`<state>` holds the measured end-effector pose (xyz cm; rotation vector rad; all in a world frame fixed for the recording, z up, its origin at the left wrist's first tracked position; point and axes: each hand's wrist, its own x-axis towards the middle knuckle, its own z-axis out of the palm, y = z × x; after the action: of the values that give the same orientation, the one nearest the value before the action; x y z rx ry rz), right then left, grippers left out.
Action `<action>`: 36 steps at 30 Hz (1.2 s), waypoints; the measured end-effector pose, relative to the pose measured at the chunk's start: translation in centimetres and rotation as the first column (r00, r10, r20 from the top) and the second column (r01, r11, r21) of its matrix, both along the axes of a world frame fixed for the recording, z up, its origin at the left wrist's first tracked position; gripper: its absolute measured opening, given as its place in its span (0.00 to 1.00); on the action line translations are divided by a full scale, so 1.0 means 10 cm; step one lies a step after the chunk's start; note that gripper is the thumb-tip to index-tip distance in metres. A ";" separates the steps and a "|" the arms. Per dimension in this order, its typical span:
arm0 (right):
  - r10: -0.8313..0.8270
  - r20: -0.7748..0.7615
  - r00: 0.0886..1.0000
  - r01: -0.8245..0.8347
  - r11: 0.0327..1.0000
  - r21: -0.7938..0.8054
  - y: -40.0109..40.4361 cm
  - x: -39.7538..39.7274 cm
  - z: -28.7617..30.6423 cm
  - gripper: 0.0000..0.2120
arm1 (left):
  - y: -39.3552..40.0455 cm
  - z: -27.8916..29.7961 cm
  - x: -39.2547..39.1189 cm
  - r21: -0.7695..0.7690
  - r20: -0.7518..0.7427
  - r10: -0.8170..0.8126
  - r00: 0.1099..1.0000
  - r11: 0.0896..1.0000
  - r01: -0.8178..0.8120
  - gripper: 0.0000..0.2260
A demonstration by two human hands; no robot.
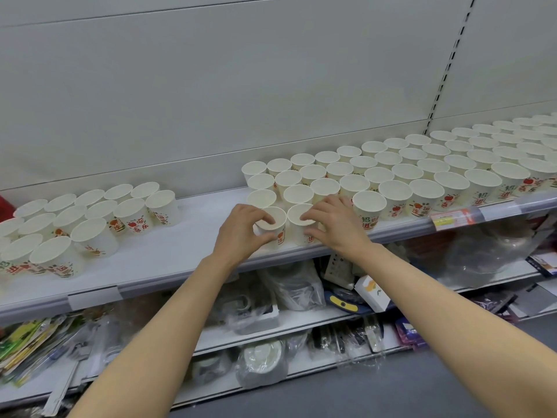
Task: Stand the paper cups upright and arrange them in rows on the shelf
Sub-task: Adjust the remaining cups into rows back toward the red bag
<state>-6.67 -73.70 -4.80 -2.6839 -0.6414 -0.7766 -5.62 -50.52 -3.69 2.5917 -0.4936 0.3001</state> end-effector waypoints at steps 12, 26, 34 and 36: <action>-0.013 -0.036 0.999 0.012 1.000 -0.016 -0.06 0.01 0.03 0.05 | -0.07 0.04 -0.01 0.078 0.023 0.032 0.999 0.996 -0.033 0.08; 0.014 0.117 0.993 -0.017 1.000 0.026 -0.02 -0.03 0.01 0.10 | 0.02 0.09 -0.10 0.042 0.037 0.034 0.999 0.998 -0.036 0.14; 0.137 0.176 0.975 -0.146 0.988 0.043 0.82 0.18 0.15 0.06 | 0.98 0.11 -0.13 0.063 0.111 0.273 0.956 0.958 -0.281 0.12; 0.169 0.143 0.975 -0.177 0.983 0.043 1.10 0.27 0.12 0.05 | 1.33 0.10 -0.08 0.059 0.123 0.374 0.919 0.922 -0.383 0.11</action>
<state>-3.93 -62.73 -3.61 -2.4993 -0.8608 -0.9247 -6.39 -37.17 -2.73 2.7511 -0.0318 0.5645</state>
